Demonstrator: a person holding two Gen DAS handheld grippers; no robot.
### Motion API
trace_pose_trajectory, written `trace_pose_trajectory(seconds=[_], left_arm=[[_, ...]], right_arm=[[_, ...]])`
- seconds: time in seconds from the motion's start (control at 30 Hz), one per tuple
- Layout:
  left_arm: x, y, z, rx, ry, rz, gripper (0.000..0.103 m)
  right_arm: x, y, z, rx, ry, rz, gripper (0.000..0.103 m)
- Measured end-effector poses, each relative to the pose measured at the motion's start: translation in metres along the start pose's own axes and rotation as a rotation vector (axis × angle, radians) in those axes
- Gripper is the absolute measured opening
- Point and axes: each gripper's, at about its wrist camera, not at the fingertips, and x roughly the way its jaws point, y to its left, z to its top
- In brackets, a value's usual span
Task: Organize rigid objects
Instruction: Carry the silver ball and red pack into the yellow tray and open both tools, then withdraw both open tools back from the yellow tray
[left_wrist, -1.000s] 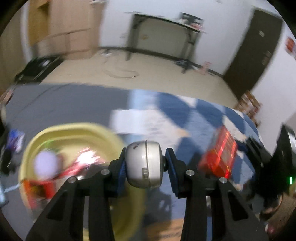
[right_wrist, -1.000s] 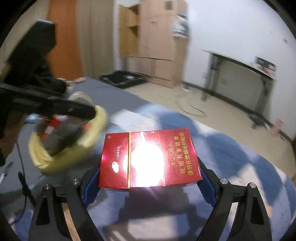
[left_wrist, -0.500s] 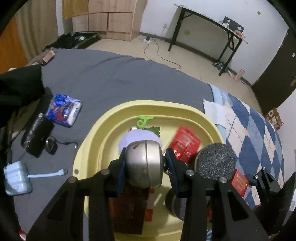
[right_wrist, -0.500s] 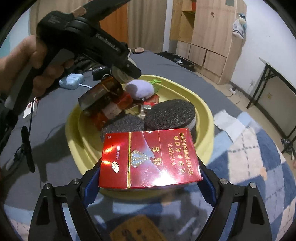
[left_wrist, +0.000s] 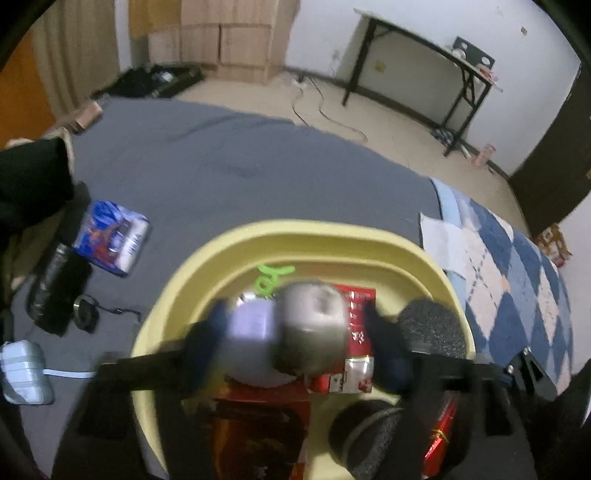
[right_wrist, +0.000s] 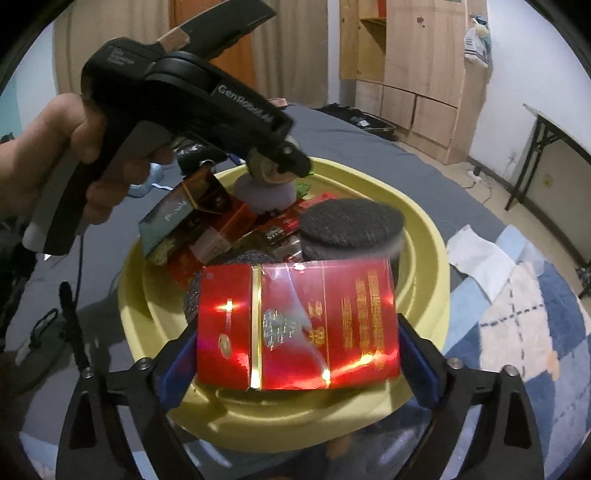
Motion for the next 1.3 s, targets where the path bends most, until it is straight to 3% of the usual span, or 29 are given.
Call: trace_pose_trajectory(seconds=[0.07, 0.27, 0.37, 0.47, 0.53, 0.6, 0.67, 0.73, 0.9, 1.03, 1.3], left_arm=[[-0.013, -0.001, -0.002, -0.019, -0.065, -0.005, 0.103], [-0.054, -0.011, -0.011, -0.07, -0.157, 0.015, 0.103], [-0.083, -0.025, -0.046, -0.128, -0.244, 0.044, 0.103], [-0.101, -0.049, -0.099, -0.126, -0.267, 0.062, 0.103], [-0.104, -0.069, -0.14, -0.125, -0.242, 0.083, 0.103], [-0.096, -0.088, -0.179, -0.119, -0.153, 0.071, 0.103], [-0.079, -0.106, -0.209, -0.077, -0.069, 0.063, 0.103], [-0.066, -0.118, -0.223, -0.035, -0.061, 0.08, 0.103], [-0.024, -0.109, -0.23, -0.102, -0.044, 0.181, 0.103], [-0.012, -0.111, -0.226, -0.046, -0.09, 0.192, 0.103], [-0.008, -0.107, -0.219, -0.11, -0.117, 0.204, 0.103]], right_arm=[[-0.008, 0.003, 0.0, 0.004, -0.016, -0.002, 0.103], [-0.033, -0.004, -0.009, 0.033, -0.083, -0.027, 0.103], [-0.058, -0.019, -0.023, 0.056, -0.124, -0.059, 0.103], [-0.076, -0.038, -0.045, 0.042, -0.098, -0.087, 0.103], [-0.081, -0.05, -0.064, 0.026, -0.053, -0.092, 0.103], [-0.081, -0.056, -0.08, 0.016, -0.011, -0.108, 0.103], [-0.075, -0.058, -0.089, 0.01, 0.021, -0.111, 0.103], [-0.065, -0.055, -0.092, 0.014, 0.047, -0.11, 0.103], [-0.029, -0.047, -0.089, -0.015, 0.106, -0.112, 0.103], [-0.017, -0.048, -0.08, -0.02, 0.114, -0.093, 0.103], [-0.015, -0.051, -0.083, -0.025, 0.101, -0.089, 0.103]])
